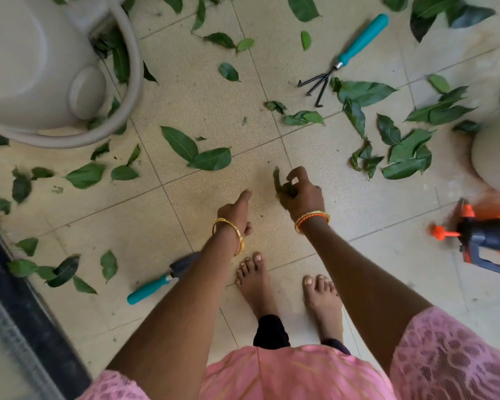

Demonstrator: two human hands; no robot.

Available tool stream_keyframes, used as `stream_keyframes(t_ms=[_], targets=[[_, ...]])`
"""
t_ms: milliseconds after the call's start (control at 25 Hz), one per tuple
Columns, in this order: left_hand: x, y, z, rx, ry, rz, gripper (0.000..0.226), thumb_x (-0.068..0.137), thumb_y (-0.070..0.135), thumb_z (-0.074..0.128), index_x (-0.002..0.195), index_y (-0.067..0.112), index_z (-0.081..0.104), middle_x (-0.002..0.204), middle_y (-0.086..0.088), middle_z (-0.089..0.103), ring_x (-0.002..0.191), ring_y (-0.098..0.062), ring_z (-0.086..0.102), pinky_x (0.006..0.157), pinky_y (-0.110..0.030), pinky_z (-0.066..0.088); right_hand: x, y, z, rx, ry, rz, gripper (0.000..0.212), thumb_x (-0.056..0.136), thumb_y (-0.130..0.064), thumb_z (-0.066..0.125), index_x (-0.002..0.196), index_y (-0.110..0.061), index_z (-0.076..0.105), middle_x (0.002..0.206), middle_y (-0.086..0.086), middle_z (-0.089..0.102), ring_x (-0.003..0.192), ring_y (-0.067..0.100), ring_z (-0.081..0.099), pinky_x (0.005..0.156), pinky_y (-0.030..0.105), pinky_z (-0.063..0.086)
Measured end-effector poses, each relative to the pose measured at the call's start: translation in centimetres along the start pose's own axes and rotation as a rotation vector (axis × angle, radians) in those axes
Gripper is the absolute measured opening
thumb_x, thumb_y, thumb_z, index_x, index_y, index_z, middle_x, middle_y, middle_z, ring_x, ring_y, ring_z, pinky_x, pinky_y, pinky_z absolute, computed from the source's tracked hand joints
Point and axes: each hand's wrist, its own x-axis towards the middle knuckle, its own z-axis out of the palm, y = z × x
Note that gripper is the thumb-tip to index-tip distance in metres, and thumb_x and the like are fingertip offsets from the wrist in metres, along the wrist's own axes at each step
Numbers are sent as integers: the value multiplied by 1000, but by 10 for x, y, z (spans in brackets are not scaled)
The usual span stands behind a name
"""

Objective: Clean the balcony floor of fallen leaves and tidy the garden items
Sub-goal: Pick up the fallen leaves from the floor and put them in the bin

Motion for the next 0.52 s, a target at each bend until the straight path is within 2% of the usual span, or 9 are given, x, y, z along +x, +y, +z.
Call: stream_keyframes(t_ms=[80,160,240,400,440,520], targets=[[-33,2,13,-20,-62,-11,55,84,56,60,109,7,51,76,-5,51,62,-13,50,55,-23,47,-38,-24,-14,169,-26,57,30,82,-9,68,105,-11,48,78,0,64,66,16,62,62,27,51],[-66,4,26,30,-92,16,68,78,59,65,117,6,48,99,-8,61,82,-19,59,52,-22,48,-64,-44,-29,196,10,120,14,83,-6,65,92,-7,54,72,0,58,64,15,55,56,24,44],[-91,9,35,91,-94,47,64,82,55,64,115,3,48,108,-9,62,90,-22,59,46,-21,43,-78,-58,-47,205,49,219,1,85,-4,59,86,-4,59,73,5,57,67,17,51,55,21,39],[-112,31,47,134,-103,57,49,99,40,40,125,0,50,121,-18,59,92,-27,55,49,-26,41,-83,-74,-80,342,-106,355,10,82,-4,61,87,-10,68,79,6,64,70,17,59,65,22,44],[-116,36,50,115,-86,57,44,101,35,37,123,1,51,121,-18,58,92,-28,54,53,-29,46,-81,-77,-88,375,-157,388,12,81,-6,62,88,-13,69,81,7,65,72,18,61,66,22,44],[-120,44,56,75,-78,44,32,102,27,34,110,4,56,117,-19,59,96,-33,57,73,-40,54,-77,-79,-106,374,-244,414,13,81,-10,62,91,-11,70,86,10,67,81,18,62,72,25,47]])
